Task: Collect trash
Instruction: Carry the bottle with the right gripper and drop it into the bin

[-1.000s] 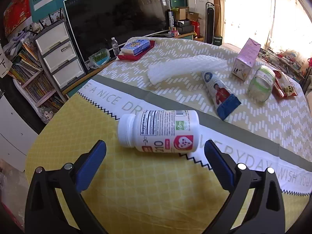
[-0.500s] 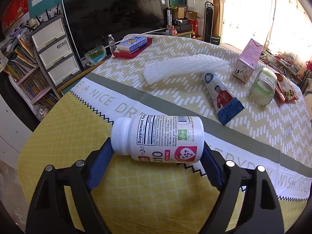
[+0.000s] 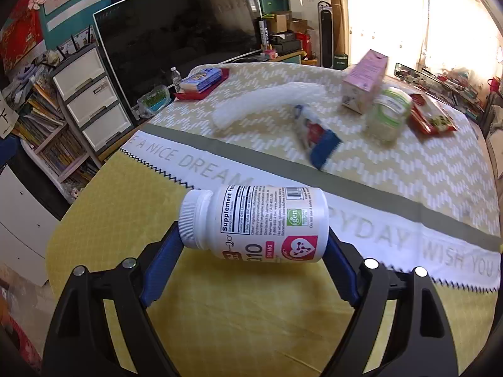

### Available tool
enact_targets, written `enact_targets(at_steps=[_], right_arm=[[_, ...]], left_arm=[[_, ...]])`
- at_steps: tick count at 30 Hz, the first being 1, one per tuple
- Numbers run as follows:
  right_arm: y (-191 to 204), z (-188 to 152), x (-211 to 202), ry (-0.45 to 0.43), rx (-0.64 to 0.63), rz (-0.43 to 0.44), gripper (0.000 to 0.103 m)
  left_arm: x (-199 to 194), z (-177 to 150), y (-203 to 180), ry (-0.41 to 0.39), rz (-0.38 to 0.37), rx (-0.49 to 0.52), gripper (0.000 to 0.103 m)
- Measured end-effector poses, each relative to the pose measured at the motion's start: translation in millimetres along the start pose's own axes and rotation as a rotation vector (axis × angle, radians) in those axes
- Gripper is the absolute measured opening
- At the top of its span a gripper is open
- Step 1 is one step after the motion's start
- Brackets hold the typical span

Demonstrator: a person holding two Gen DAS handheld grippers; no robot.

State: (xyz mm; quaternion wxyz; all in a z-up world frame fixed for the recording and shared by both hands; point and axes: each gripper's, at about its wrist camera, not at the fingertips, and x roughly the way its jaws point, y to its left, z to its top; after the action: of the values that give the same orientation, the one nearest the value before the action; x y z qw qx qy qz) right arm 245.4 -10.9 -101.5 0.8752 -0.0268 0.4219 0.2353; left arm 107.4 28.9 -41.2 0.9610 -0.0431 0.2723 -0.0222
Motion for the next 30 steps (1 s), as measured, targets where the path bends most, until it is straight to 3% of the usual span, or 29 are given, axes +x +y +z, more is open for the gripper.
enact_targets(at_steps=[8,18,22,30], right_arm=[[-57,-35,-55,-0.090,0.110,-0.108,0.080],[-202,-93,-132,-0.176,0.416,-0.396,0.080],[-246,-114,-146,-0.167,0.492,-0.517,0.080],[-299,-139,-149,-0.136,0.576,-0.645,0.080]], left_arm=[[11,1,-20,0.023,-0.029,0.036,0.098],[33,0,-62,0.072,-0.081,0.101,0.098],[45,0,-79,0.094,-0.101,0.122,0.098],[70,-4,-103,0.139,-0.124,0.167,0.098]])
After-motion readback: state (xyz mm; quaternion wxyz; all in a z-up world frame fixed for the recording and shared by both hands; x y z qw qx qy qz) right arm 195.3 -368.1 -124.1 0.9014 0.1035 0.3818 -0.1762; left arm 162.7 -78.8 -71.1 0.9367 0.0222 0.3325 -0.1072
